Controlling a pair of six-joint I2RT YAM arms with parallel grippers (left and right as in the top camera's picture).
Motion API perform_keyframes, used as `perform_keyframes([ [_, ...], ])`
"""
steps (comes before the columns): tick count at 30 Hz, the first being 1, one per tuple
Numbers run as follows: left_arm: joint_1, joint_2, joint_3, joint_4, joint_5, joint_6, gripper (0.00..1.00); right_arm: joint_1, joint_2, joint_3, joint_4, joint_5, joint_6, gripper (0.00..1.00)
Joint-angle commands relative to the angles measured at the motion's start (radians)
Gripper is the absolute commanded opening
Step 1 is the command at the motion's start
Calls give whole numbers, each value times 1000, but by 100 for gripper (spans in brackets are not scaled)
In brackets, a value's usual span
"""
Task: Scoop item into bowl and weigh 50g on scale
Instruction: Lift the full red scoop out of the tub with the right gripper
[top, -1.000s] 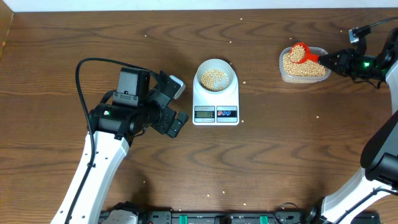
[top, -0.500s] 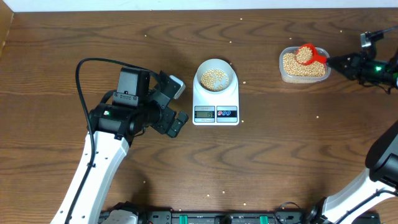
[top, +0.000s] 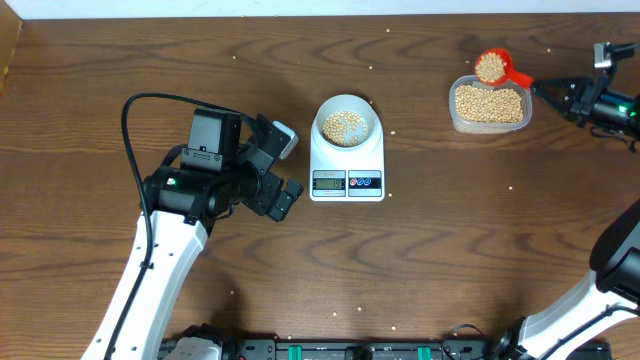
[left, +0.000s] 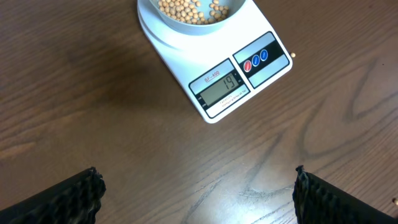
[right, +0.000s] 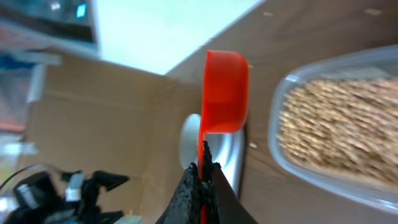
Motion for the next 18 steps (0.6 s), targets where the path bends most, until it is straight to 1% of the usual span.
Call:
perform_keyframes([
  [1, -3, -7, 20, -2, 13, 13, 99, 58, -24, 13, 21, -169, 2, 1],
  [6, -3, -7, 20, -2, 13, 13, 99, 162, -24, 13, 72, -172, 38, 1],
  [14, -3, -7, 20, -2, 13, 13, 99, 354, -24, 13, 291, -171, 186, 1],
  [18, -3, -7, 20, -2, 13, 13, 99, 433, -24, 13, 369, -130, 204, 1],
])
